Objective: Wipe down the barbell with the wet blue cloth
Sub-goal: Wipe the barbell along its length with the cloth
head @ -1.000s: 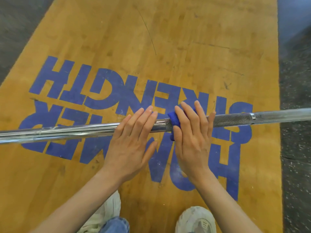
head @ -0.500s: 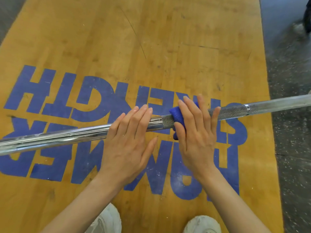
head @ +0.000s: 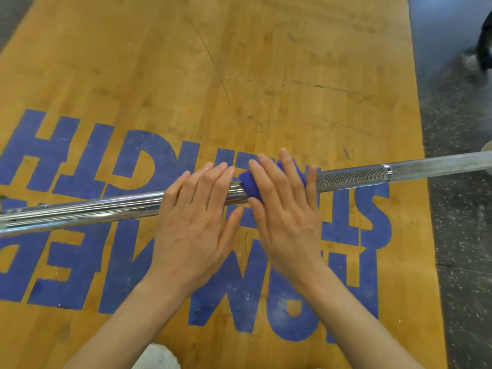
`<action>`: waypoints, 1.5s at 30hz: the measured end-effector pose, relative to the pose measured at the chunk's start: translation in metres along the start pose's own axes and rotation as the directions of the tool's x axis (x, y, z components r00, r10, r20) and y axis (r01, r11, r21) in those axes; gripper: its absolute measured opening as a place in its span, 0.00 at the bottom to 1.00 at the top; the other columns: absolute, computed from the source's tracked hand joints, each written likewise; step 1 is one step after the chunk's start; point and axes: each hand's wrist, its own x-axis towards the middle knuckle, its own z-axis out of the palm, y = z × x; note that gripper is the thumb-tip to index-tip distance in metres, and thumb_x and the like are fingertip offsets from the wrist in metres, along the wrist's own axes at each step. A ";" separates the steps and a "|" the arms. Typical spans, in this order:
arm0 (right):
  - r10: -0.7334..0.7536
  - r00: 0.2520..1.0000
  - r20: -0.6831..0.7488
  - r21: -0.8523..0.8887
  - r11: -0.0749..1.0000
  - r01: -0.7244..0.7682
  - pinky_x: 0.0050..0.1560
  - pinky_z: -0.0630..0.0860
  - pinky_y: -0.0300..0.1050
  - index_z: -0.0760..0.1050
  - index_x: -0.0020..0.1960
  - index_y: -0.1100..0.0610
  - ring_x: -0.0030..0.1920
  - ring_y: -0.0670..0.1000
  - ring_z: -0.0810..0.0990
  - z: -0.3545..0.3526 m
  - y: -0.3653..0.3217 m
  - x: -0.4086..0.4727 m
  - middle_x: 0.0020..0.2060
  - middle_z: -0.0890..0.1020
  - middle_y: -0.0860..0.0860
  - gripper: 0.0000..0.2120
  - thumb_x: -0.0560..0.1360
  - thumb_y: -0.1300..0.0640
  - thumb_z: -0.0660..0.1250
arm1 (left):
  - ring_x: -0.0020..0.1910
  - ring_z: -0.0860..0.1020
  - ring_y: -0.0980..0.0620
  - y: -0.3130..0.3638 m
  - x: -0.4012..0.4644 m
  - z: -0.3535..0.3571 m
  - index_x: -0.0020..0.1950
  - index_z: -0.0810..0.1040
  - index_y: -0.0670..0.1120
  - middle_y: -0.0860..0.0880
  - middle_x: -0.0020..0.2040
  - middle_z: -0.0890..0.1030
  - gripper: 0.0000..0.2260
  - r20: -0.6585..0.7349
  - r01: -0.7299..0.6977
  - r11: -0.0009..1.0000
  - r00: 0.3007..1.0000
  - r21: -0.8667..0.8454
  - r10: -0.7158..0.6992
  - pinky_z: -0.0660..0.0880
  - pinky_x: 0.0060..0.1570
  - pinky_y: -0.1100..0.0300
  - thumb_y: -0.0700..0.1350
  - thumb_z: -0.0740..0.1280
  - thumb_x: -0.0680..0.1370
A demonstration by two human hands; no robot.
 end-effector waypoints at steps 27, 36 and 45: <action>-0.059 0.996 -0.062 -0.042 0.997 0.057 0.80 0.44 0.57 0.61 0.78 0.58 0.80 0.58 0.58 0.026 0.029 0.045 0.77 0.65 0.53 0.21 0.87 0.52 0.49 | 0.69 0.75 0.47 -0.018 0.060 0.011 0.72 0.75 0.46 0.50 0.67 0.79 0.22 -0.034 0.085 0.996 0.996 -0.012 -0.085 0.59 0.71 0.51 0.53 0.51 0.86; -0.019 0.998 -0.065 -0.056 0.998 0.015 0.80 0.43 0.58 0.64 0.77 0.58 0.79 0.58 0.59 0.032 0.041 0.062 0.76 0.67 0.53 0.21 0.88 0.51 0.49 | 0.63 0.78 0.46 -0.027 0.081 0.013 0.70 0.77 0.45 0.50 0.62 0.81 0.22 -0.038 0.104 0.995 0.994 -0.012 -0.104 0.63 0.68 0.50 0.54 0.52 0.85; -0.036 0.998 -0.041 -0.015 0.999 0.035 0.80 0.44 0.58 0.63 0.78 0.59 0.80 0.57 0.57 0.039 0.038 0.082 0.78 0.65 0.52 0.22 0.87 0.53 0.47 | 0.55 0.80 0.45 -0.037 0.104 0.017 0.66 0.79 0.45 0.49 0.54 0.83 0.23 -0.085 0.109 0.994 0.990 -0.016 -0.110 0.66 0.62 0.50 0.55 0.50 0.85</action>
